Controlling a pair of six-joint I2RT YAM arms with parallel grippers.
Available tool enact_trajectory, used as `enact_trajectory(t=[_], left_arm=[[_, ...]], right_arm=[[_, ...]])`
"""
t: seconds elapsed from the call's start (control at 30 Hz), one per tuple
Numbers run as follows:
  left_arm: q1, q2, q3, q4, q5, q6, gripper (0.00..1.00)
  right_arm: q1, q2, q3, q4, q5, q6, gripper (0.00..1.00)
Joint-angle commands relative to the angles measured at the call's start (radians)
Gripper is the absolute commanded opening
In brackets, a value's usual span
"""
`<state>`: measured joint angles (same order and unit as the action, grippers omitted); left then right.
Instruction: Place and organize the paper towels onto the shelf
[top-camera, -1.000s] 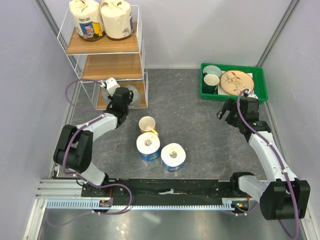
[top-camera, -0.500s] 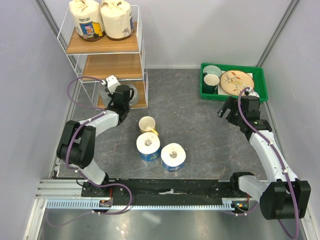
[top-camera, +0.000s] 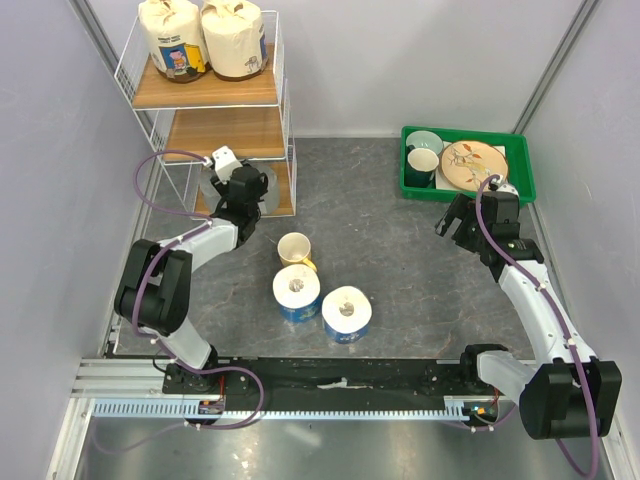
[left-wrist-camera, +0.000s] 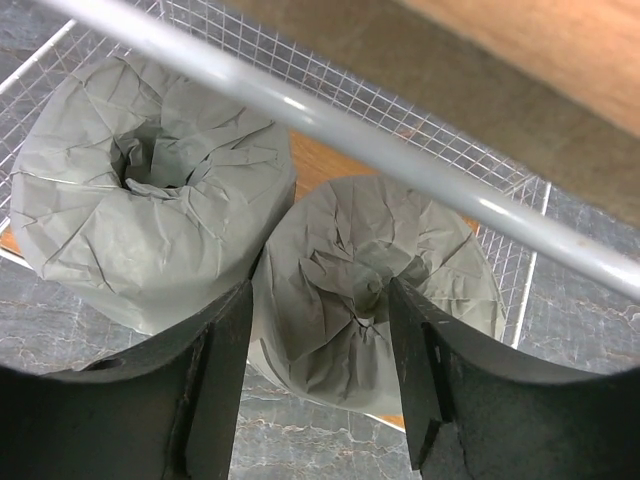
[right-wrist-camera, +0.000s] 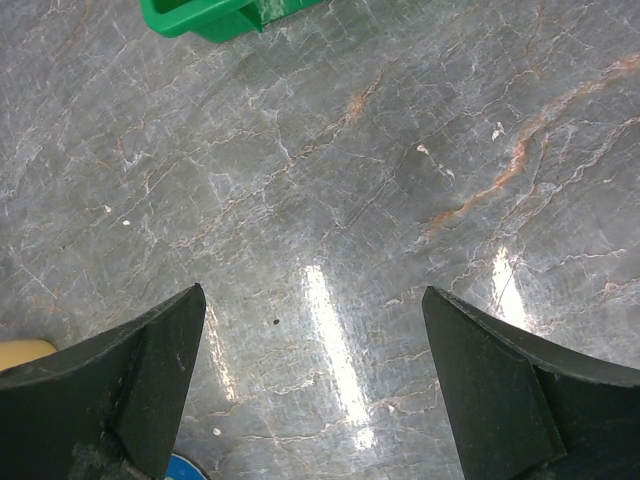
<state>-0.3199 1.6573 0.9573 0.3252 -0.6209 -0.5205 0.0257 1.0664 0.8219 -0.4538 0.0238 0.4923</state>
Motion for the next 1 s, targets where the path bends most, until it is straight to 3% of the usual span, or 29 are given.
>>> enact_trajectory(t=[0.0, 0.4, 0.6, 0.77, 0.97], left_arm=[[0.005, -0.042, 0.021, 0.040, -0.002, 0.004, 0.63], [0.005, -0.283, -0.078, -0.028, 0.084, -0.024, 0.64], [0.005, -0.431, -0.173, -0.098, 0.168, 0.040, 0.72], [0.007, -0.615, -0.238, -0.260, 0.355, 0.105, 0.80], [0.005, -0.775, -0.262, -0.442, 0.616, -0.032, 0.81]], right_arm=[[-0.004, -0.008, 0.042, -0.003, 0.016, -0.012, 0.98], [-0.004, -0.002, 0.033, 0.000, -0.002, -0.008, 0.98], [-0.004, 0.000, 0.022, 0.010, -0.013, 0.002, 0.98], [-0.004, 0.006, 0.006, 0.026, -0.016, 0.005, 0.98], [-0.004, 0.041, -0.012, 0.061, -0.064, 0.023, 0.98]])
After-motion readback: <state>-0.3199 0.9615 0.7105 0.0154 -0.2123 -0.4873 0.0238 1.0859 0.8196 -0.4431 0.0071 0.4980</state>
